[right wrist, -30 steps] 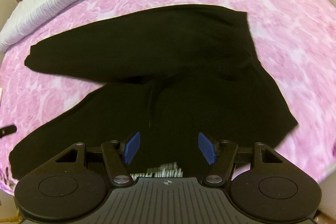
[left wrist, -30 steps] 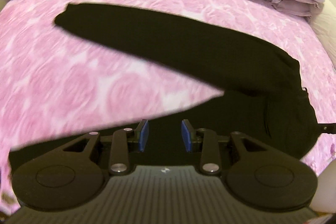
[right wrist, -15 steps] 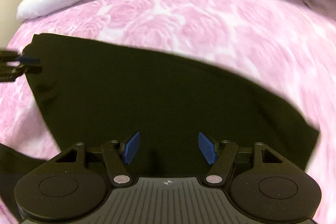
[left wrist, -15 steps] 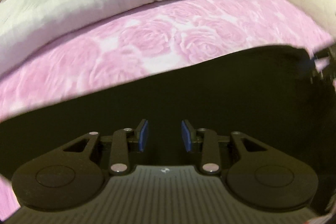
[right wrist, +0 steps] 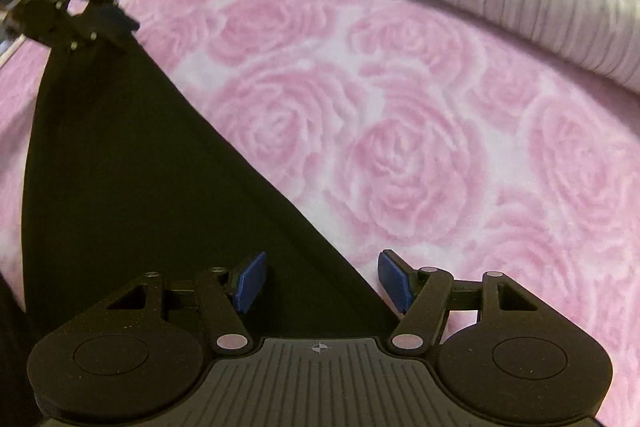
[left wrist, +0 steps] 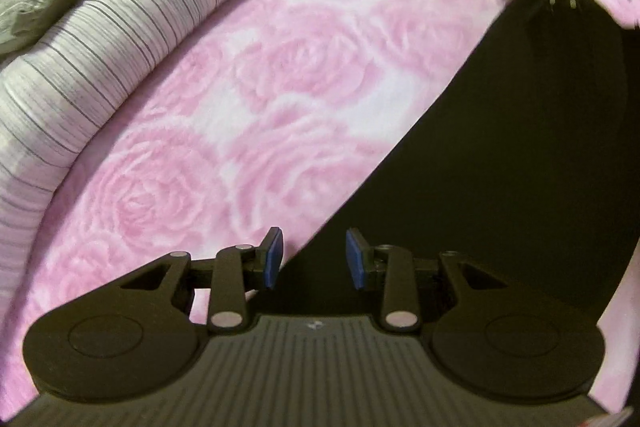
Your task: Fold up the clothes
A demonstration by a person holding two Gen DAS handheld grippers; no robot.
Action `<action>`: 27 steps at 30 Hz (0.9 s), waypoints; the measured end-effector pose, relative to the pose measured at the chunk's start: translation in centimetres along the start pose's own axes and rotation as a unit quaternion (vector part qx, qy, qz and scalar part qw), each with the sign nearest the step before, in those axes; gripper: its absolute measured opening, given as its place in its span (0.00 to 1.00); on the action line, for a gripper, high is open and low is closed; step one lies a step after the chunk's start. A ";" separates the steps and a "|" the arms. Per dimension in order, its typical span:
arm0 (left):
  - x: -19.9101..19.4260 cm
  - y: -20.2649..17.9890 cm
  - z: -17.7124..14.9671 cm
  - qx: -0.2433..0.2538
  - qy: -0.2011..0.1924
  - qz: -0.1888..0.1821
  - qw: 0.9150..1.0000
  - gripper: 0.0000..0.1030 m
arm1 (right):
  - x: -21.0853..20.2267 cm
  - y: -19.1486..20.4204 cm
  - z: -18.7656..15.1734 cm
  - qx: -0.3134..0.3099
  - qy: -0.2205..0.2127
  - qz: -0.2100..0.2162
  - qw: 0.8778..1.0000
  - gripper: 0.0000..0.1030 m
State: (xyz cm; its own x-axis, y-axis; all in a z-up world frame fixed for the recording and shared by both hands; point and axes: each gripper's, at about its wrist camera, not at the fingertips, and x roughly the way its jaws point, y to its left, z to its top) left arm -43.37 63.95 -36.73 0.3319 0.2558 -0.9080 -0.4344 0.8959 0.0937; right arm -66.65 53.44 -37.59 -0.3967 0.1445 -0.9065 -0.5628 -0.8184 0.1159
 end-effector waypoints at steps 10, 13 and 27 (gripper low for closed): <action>1.0 0.7 -1.4 0.018 0.027 -0.009 0.999 0.04 | 0.9 0.1 -0.1 -0.016 0.036 -0.022 0.999 0.06; -0.7 -1.6 -2.1 0.031 0.007 0.044 0.999 0.02 | -0.4 2.1 -0.6 -0.045 0.026 -0.066 0.996 0.02; -21.4 -24.8 -18.4 -0.283 -0.098 0.085 0.950 0.02 | -17.1 24.2 -15.4 -0.039 -0.063 -0.217 0.973 0.02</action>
